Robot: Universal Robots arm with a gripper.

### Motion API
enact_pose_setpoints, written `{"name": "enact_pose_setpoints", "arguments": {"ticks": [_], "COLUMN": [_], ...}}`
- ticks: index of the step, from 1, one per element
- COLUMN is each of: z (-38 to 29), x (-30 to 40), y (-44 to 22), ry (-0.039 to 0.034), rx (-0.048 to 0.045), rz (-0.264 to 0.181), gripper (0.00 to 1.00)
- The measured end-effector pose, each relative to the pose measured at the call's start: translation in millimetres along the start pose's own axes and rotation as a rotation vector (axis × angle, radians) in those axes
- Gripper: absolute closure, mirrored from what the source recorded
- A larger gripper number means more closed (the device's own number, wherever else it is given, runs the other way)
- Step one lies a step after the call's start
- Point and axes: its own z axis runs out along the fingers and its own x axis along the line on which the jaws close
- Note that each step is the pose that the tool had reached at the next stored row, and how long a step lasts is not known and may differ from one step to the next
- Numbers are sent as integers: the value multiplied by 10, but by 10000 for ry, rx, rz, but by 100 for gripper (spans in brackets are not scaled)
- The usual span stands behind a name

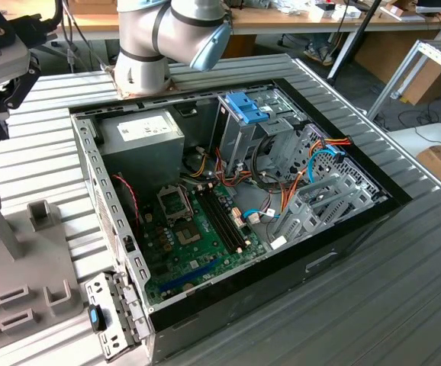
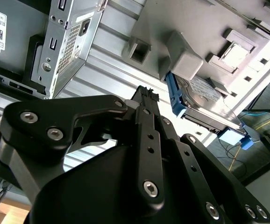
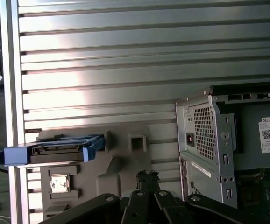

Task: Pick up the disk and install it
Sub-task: 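Reach for the disk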

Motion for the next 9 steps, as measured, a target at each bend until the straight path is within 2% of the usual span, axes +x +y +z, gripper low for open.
{"name": "enact_pose_setpoints", "arguments": {"ticks": [3, 9], "z": [-1, -2], "x": [36, 67], "y": [-3, -5], "ry": [0, 0], "rx": [0, 0], "rz": [0, -1], "gripper": [89, 89]}}
